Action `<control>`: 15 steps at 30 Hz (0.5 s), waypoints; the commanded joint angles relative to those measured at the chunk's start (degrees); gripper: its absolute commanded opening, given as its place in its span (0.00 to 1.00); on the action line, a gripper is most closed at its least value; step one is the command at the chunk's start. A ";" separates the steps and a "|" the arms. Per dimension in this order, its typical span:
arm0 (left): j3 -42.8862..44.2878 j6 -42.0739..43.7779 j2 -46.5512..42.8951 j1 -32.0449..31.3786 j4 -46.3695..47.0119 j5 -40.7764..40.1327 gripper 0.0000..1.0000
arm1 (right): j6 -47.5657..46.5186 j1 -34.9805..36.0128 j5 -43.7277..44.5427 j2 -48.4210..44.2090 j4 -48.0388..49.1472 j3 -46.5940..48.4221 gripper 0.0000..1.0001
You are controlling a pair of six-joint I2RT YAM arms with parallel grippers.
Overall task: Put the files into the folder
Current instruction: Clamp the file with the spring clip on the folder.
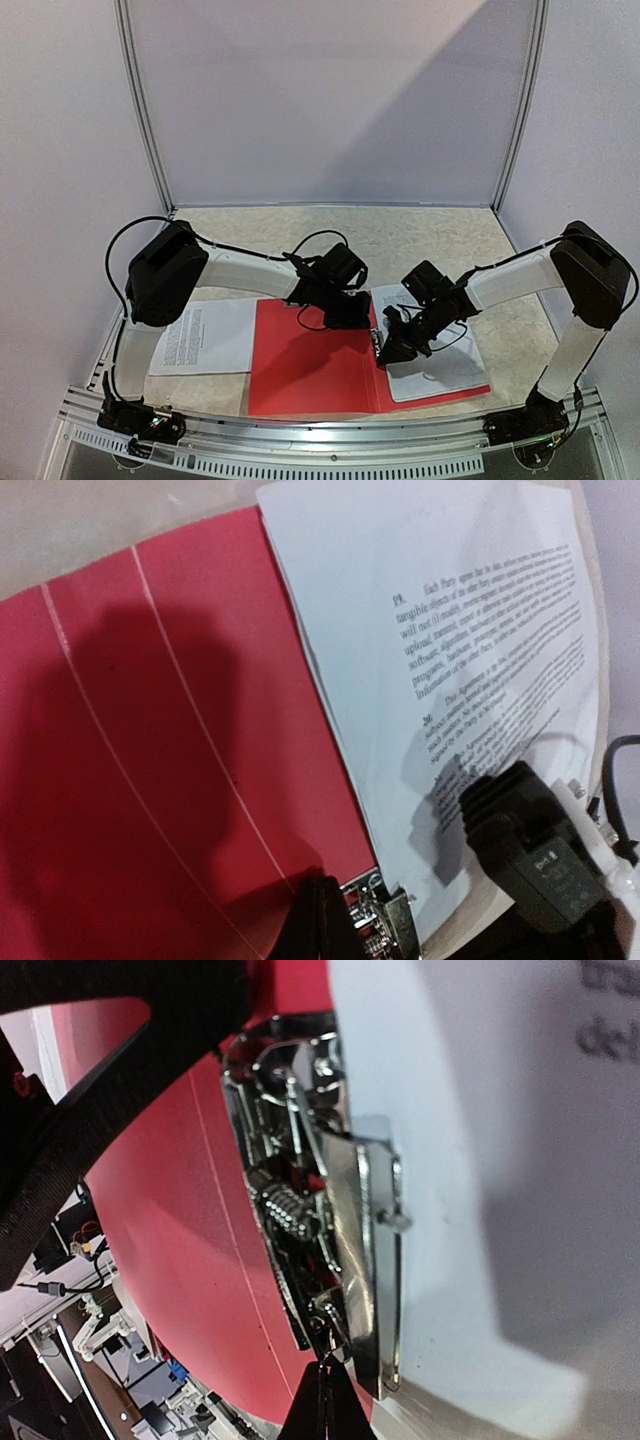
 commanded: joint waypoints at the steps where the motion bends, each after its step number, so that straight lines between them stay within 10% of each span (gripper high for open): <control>1: -2.12 0.92 3.94 0.57 -4.24 -0.92 0.00 | 0.80 0.64 2.92 4.88 -1.43 -4.39 0.00; 15: -3.40 0.58 2.91 0.57 -3.49 -1.04 0.00 | 8.48 0.62 -3.65 -0.05 6.47 -5.51 0.01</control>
